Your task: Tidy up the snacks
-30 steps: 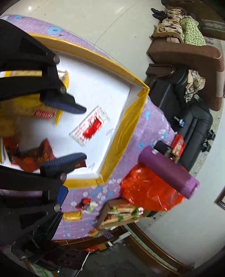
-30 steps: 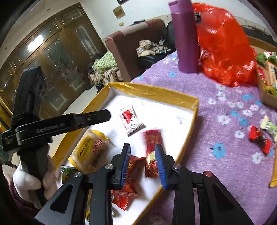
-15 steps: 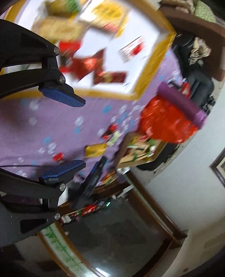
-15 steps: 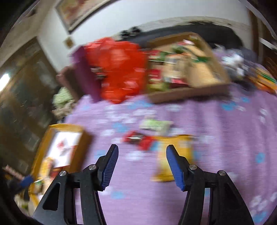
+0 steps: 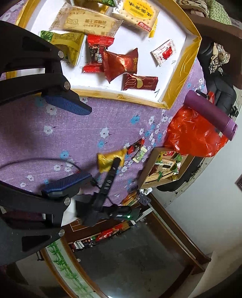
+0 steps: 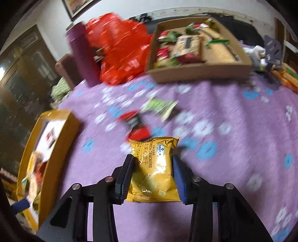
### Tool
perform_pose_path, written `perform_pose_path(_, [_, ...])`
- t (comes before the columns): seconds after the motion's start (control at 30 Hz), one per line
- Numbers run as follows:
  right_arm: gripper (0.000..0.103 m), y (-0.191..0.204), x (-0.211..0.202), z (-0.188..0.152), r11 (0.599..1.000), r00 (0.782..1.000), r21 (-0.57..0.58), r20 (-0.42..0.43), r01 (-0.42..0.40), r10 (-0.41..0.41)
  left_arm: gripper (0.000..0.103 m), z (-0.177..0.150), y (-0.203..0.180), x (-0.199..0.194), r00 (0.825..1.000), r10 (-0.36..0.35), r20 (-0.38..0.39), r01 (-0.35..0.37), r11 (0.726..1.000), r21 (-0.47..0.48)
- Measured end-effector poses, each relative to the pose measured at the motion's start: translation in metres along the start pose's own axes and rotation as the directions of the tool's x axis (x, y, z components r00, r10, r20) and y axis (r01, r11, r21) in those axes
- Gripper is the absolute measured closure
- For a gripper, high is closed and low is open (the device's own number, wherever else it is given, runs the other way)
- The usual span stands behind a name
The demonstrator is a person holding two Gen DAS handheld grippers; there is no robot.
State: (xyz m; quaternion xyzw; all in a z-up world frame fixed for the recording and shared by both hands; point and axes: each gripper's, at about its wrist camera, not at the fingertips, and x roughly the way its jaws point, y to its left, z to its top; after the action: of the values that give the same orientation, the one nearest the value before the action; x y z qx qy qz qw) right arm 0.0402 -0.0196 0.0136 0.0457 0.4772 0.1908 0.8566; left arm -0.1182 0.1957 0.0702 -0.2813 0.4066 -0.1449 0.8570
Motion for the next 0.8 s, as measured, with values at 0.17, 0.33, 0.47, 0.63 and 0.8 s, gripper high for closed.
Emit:
perform_pose_path(0.17, [0.059,0.037,-0.012,-0.038,0.991,0.990,-0.044,-0.076,-0.124,0.121,0.040,-0.006,-0.007,0.000,1.000,0.005,-0.008,-0.005,1.000,0.018])
perform_pose_path(0.33, [0.052,0.018,-0.067,-0.053,0.969,0.969,0.015,0.020,-0.245,0.244,0.040,-0.013,-0.013,-0.012,0.999,0.032,0.008,-0.032,0.998,0.051])
perform_pose_path(0.47, [0.044,-0.035,-0.111,-0.065,0.979,0.979,0.100,0.111,-0.180,0.168,0.039,-0.020,-0.019,-0.008,1.000,0.021,-0.004,-0.021,0.998,0.062])
perform_pose_path(0.63, [0.043,-0.078,-0.106,-0.088,0.970,0.992,0.208,0.045,-0.123,0.116,0.039,-0.029,-0.031,0.015,0.998,0.006,-0.061,-0.002,0.997,0.075])
perform_pose_path(0.8, [0.043,-0.070,-0.082,-0.088,0.960,0.988,0.237,0.006,-0.149,0.152,0.039,-0.036,-0.040,0.018,0.996,0.038,-0.076,-0.030,0.994,0.107])
